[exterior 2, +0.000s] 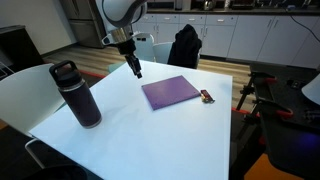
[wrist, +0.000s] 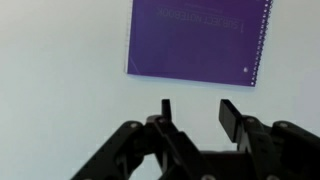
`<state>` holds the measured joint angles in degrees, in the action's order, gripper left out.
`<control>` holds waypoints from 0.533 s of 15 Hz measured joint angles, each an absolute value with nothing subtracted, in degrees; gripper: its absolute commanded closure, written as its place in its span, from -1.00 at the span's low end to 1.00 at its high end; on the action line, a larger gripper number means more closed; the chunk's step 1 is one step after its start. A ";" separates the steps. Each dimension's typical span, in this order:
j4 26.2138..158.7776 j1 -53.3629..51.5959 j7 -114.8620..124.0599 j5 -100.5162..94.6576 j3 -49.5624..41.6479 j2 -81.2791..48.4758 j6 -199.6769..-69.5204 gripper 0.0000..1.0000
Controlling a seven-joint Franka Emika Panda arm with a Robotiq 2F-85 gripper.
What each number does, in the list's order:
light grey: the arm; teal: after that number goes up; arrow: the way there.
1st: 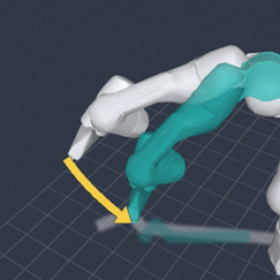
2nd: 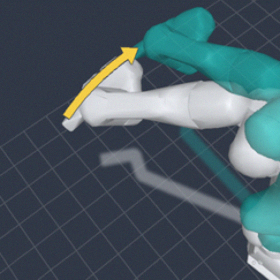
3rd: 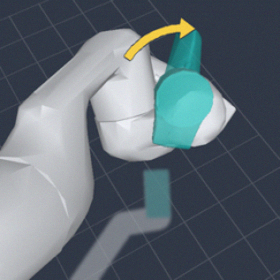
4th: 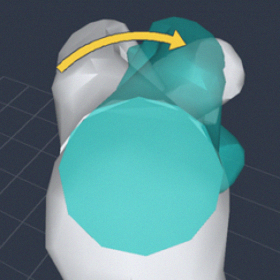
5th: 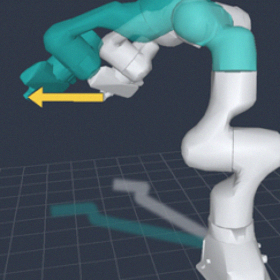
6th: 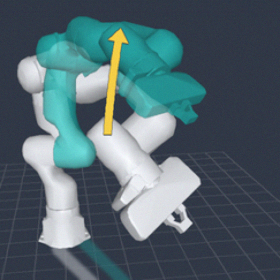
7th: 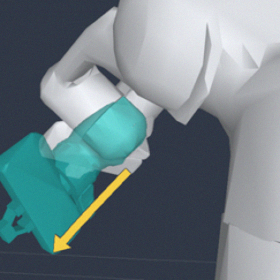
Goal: Close the notebook
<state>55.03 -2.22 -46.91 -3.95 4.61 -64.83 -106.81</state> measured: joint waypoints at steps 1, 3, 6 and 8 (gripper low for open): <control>55.89 -2.22 -46.27 -3.98 4.46 -64.24 -107.86 -0.87; 58.43 -2.12 -43.94 -3.68 4.45 -62.11 -108.21 -1.00; 64.71 -1.86 -37.71 -1.69 4.45 -56.40 -108.09 -1.00; 69.36 -1.30 -32.45 -0.47 4.69 -51.96 -108.00 -1.00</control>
<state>69.36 -1.30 -32.45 -0.47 4.69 -51.96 -108.00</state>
